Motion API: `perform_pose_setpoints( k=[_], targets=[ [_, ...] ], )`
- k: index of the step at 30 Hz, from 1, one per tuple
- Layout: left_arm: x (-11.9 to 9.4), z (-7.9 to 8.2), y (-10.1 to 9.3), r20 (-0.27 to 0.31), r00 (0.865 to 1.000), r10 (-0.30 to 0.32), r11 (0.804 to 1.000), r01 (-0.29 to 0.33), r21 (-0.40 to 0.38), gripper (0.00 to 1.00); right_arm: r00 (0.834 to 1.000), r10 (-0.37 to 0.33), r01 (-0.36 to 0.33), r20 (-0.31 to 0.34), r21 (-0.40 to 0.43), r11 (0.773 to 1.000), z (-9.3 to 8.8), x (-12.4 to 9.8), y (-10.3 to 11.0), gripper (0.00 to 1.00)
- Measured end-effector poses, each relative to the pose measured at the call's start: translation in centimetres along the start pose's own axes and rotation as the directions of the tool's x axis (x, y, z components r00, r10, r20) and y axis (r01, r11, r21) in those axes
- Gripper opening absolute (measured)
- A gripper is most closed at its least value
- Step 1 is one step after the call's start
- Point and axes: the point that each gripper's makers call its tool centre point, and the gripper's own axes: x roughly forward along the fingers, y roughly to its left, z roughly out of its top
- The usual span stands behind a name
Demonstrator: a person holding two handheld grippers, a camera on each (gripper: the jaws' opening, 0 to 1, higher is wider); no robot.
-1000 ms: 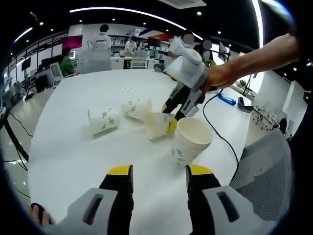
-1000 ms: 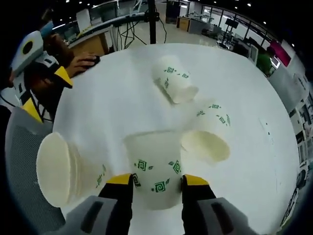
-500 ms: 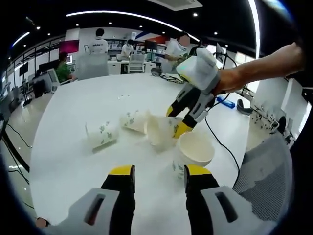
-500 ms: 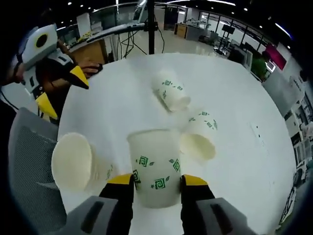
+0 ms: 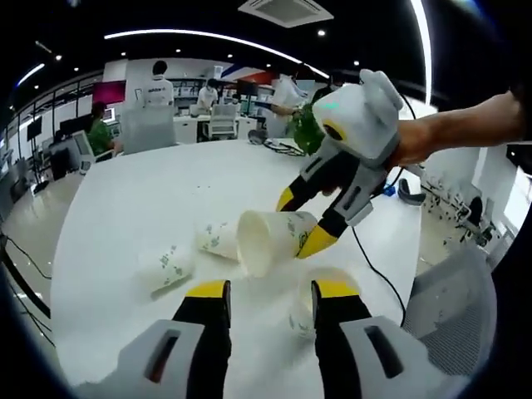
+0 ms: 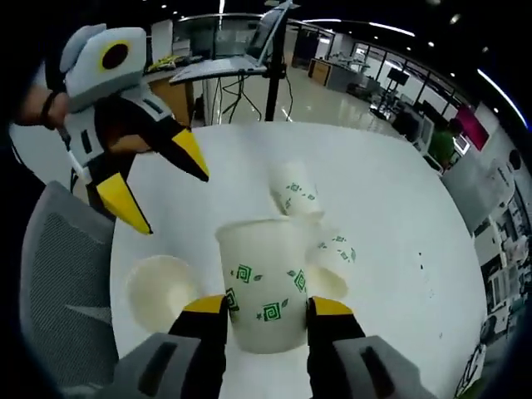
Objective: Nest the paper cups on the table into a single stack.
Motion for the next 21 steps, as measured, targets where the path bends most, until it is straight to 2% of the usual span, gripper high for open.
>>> perform_pose_setpoints(
  k=[2, 5, 7, 9, 10, 12, 18, 21],
  targets=[
    [0.2, 0.4, -0.3, 0.005, 1.000, -0.007, 1.000, 0.007, 0.004, 0.37, 1.000, -0.001, 0.001, 0.003, -0.003, 1.000, 0.3, -0.7, 1.0, 0.36],
    [0.5, 0.6, -0.2, 0.010, 1.000, -0.015, 1.000, 0.015, 0.012, 0.36, 1.000, 0.000, 0.000, 0.006, -0.006, 1.000, 0.5, -1.0, 1.0, 0.36],
    [0.3, 1.2, -1.2, 0.012, 1.000, -0.022, 1.000, 0.022, 0.011, 0.35, 1.000, 0.005, -0.005, 0.010, -0.003, 1.000, 0.5, -0.9, 1.2, 0.36],
    [0.7, 1.0, -0.9, 0.011, 1.000, -0.028, 1.000, 0.028, 0.007, 0.35, 1.000, 0.009, -0.009, 0.016, 0.005, 1.000, 0.6, -1.0, 2.1, 0.36],
    [0.5, 1.3, -1.6, 0.012, 0.999, -0.033, 0.999, 0.033, 0.006, 0.34, 1.000, 0.010, -0.010, 0.017, 0.004, 1.000, 0.6, -1.1, 2.4, 0.36],
    [0.9, 1.2, -1.8, 0.015, 0.999, -0.043, 0.999, 0.043, 0.003, 0.32, 1.000, 0.011, -0.011, 0.014, -0.004, 1.000, 0.6, -0.8, 2.3, 0.36],
    [1.2, 1.5, -2.5, 0.014, 0.997, -0.071, 0.997, 0.071, 0.012, 0.26, 1.000, 0.004, -0.004, 0.020, -0.011, 1.000, 0.8, -1.9, 2.7, 0.36],
    [1.1, 1.7, -3.0, 0.014, 0.996, -0.086, 0.996, 0.086, 0.007, 0.19, 1.000, 0.000, 0.000, 0.028, -0.002, 1.000, 0.6, -2.0, 2.6, 0.36]
  ],
)
